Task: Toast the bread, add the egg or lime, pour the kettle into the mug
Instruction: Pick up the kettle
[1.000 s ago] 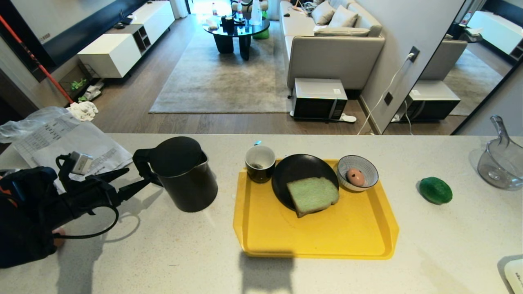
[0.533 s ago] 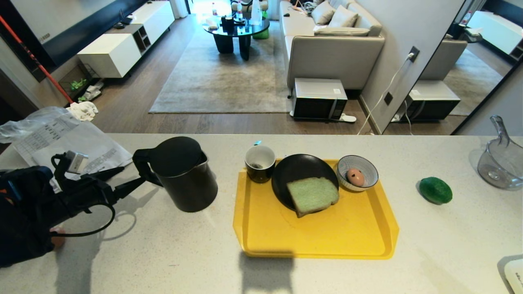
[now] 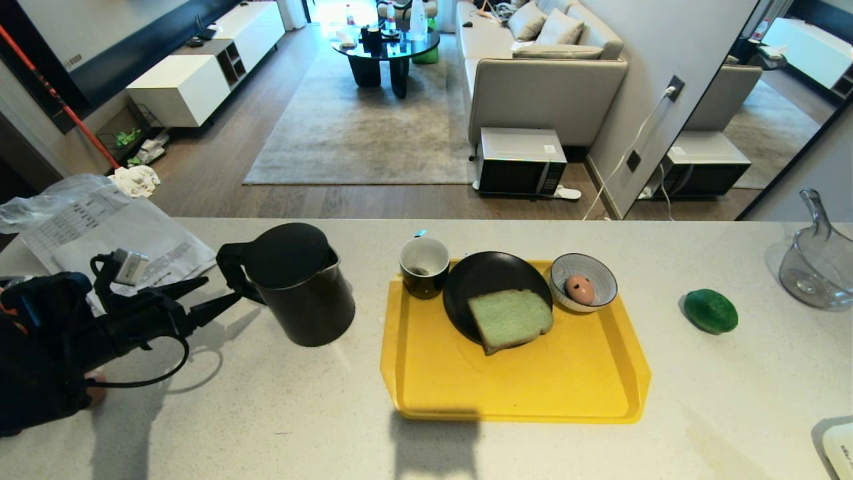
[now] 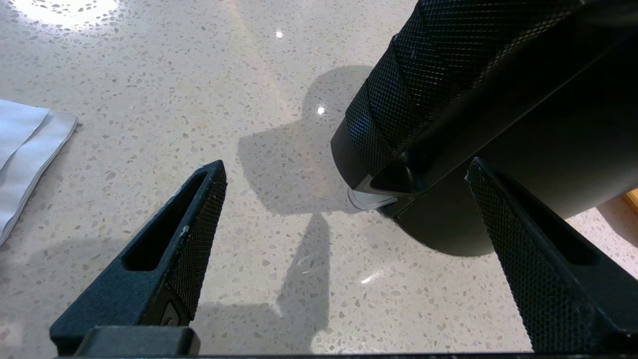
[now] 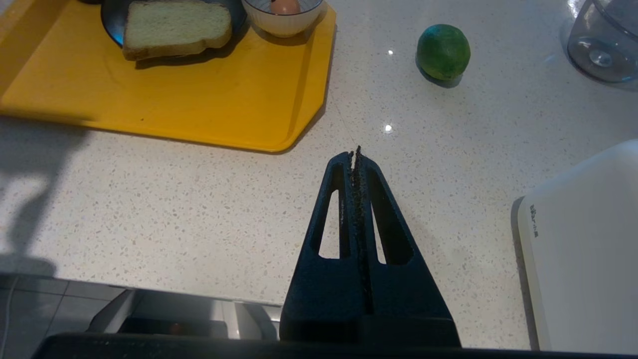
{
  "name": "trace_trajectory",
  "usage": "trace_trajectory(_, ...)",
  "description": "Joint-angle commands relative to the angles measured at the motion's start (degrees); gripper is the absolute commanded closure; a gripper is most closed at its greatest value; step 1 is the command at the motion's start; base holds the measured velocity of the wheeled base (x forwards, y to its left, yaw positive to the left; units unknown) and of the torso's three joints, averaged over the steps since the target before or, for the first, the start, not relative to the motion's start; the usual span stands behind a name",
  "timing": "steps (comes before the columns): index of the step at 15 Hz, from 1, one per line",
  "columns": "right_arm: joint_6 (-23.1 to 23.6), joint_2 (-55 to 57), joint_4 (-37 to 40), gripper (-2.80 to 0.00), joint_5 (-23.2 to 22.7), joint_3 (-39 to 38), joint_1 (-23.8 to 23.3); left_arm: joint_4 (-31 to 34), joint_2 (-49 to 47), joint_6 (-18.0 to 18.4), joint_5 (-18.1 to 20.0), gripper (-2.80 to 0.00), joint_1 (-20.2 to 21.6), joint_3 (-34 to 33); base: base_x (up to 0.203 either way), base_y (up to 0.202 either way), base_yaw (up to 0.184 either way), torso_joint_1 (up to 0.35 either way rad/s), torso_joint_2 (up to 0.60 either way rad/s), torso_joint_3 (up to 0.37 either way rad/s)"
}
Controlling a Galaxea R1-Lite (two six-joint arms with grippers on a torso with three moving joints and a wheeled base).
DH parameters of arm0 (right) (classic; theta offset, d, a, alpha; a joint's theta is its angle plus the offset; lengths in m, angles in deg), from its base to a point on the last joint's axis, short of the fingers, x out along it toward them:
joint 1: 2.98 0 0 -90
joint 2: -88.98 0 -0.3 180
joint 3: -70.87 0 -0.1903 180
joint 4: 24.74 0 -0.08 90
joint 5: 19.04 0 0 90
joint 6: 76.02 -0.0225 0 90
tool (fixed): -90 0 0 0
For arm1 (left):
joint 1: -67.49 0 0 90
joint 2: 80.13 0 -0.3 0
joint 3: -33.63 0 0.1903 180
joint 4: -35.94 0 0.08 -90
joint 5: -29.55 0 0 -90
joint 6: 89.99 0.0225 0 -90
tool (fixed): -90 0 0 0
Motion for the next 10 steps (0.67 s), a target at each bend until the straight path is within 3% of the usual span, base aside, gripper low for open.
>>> trace_trajectory(1, 0.02, 0.07, 0.05, 0.00, -0.03, 0.01, 0.01, -0.37, -0.03, -0.04, 0.37, -2.80, 0.02, 0.28, 0.000, 0.000, 0.000, 0.000, 0.00, 0.000)
trace_trajectory(6, 0.02, 0.07, 0.05, 0.00, -0.03, 0.01, 0.01, 4.28, 1.50, 0.38, 0.02, -2.80, 0.34, 1.12, 0.000, 0.000, 0.000, 0.000, 0.00, 0.000)
trace_trajectory(10, 0.02, 0.07, 0.05, 0.00, -0.03, 0.01, 0.01, 4.74, -2.08, 1.48, -0.19, -2.80, 0.88, 6.78, 0.000, 0.000, 0.000, 0.000, 0.00, 0.000)
